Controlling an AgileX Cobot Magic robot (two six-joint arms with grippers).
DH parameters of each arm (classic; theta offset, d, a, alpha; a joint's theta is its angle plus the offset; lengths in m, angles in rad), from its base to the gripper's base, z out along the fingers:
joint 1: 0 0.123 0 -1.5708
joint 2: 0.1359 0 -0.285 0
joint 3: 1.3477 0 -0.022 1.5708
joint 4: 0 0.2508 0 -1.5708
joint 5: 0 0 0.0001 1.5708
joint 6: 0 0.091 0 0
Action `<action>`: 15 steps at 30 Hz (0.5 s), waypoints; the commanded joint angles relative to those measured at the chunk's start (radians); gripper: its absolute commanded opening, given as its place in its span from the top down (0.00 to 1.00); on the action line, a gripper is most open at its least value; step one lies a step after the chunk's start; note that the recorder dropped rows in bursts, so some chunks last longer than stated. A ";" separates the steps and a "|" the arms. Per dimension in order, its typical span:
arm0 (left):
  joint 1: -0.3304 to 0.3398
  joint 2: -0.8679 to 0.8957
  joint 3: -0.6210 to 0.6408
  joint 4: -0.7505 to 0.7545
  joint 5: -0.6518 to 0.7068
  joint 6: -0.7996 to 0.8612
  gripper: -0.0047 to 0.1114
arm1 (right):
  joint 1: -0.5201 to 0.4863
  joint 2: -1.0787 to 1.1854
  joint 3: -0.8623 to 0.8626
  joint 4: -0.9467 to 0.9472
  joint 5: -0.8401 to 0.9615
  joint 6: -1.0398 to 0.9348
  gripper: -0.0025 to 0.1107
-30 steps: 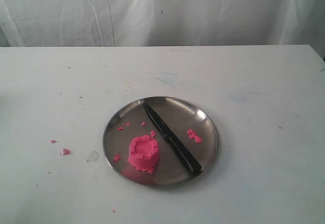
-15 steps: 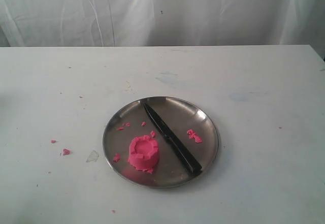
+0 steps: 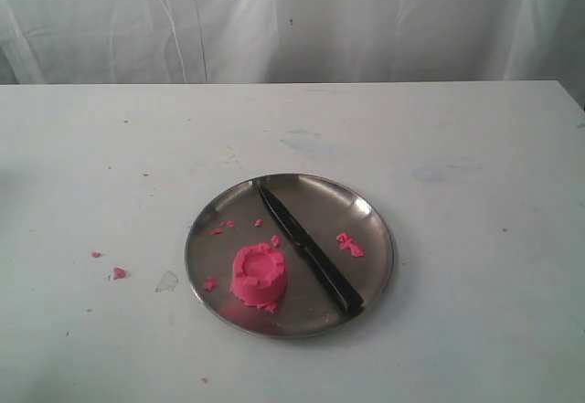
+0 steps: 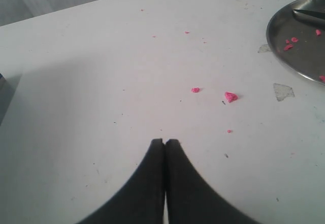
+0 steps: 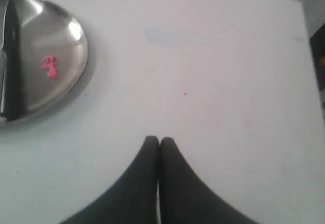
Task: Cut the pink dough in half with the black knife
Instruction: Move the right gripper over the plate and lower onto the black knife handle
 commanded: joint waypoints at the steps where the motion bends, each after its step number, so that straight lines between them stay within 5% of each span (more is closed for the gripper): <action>1: 0.003 -0.005 0.002 -0.005 -0.001 -0.004 0.96 | 0.010 0.209 -0.035 0.115 0.009 -0.059 0.98; 8: 0.003 -0.005 0.002 -0.005 -0.001 -0.004 0.96 | 0.010 0.650 -0.170 0.435 -0.004 -0.323 0.98; 15: 0.003 -0.005 0.002 -0.005 -0.001 -0.004 0.96 | 0.010 0.899 -0.249 0.640 -0.232 -0.311 0.98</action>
